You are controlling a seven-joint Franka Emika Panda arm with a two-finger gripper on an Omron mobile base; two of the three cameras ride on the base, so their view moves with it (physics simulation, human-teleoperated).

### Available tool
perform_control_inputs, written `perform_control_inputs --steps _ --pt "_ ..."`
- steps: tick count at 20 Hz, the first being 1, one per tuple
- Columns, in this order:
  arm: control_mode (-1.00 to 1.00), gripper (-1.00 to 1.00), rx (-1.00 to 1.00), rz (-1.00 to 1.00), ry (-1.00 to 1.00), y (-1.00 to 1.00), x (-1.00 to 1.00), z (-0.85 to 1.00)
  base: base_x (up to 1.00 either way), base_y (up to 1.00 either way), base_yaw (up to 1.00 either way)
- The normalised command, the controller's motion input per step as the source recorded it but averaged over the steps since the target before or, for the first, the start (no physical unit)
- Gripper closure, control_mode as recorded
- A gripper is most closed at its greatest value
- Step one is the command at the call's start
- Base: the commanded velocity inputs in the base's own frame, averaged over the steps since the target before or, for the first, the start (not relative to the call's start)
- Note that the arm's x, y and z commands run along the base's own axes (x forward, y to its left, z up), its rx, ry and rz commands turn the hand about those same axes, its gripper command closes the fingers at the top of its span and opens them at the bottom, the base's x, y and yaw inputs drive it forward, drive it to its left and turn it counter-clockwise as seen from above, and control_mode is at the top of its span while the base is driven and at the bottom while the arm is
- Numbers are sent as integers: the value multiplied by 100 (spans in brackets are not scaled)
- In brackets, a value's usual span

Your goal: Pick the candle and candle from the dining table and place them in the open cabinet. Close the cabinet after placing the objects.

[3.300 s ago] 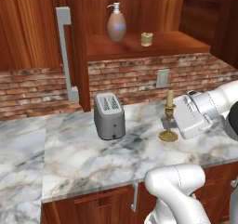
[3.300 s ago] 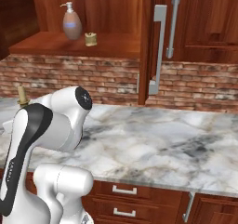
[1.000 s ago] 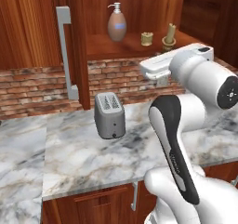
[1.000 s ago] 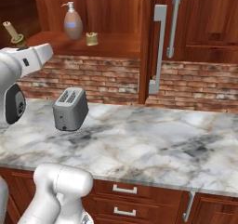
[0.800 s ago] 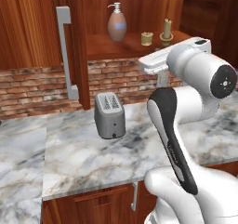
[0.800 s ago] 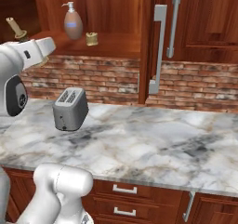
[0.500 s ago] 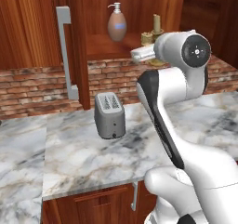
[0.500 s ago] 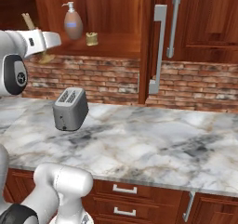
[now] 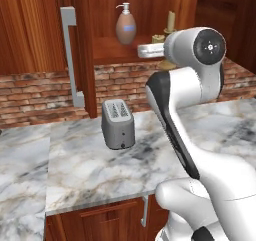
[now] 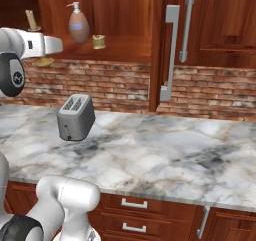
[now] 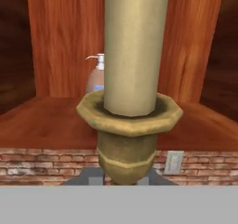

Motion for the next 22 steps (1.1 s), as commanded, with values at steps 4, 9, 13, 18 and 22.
perform_control_inputs --steps 4,9,13,18,22 --pt "-100 100 0 0 -1 0 74 0 0 0 0" --pt "-100 100 0 0 5 0 86 0 0 0 0" --pt "-100 100 0 0 1 13 95 -5 0 0 0" --pt "-100 100 0 0 -11 29 82 -20 0 0 0" --pt "-100 100 0 0 -1 20 72 -32 0 0 0"
